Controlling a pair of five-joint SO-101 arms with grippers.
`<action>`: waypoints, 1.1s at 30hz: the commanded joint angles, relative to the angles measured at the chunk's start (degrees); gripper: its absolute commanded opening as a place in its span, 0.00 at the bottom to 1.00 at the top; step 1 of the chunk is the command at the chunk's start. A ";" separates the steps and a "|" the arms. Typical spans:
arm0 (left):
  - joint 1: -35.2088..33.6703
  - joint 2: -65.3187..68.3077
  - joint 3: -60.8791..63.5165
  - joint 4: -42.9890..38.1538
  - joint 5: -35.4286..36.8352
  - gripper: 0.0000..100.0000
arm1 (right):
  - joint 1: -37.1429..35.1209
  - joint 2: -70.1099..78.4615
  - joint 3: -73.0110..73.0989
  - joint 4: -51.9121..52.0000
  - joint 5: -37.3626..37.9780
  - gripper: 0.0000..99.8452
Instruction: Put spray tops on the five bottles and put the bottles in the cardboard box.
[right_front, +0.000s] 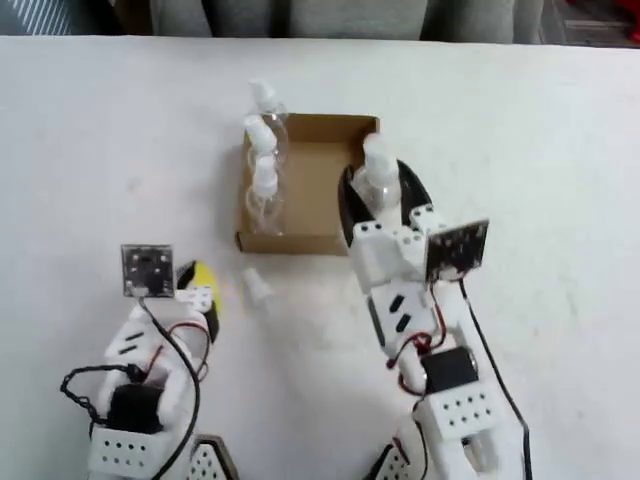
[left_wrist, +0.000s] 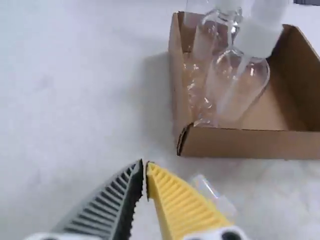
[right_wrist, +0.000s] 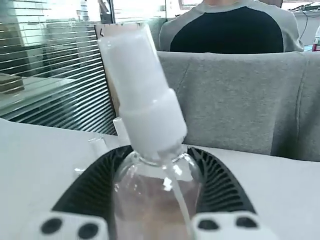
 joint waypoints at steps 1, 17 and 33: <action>-1.80 -0.57 0.00 2.99 -4.66 0.02 | 0.31 7.60 -3.78 -8.40 -0.09 0.02; -1.80 -0.57 0.00 8.79 -13.36 0.02 | 4.79 48.31 -23.82 -23.78 -0.09 0.02; -1.80 -0.57 0.00 8.44 -13.45 0.02 | 5.23 78.73 -40.62 -39.69 -0.09 0.02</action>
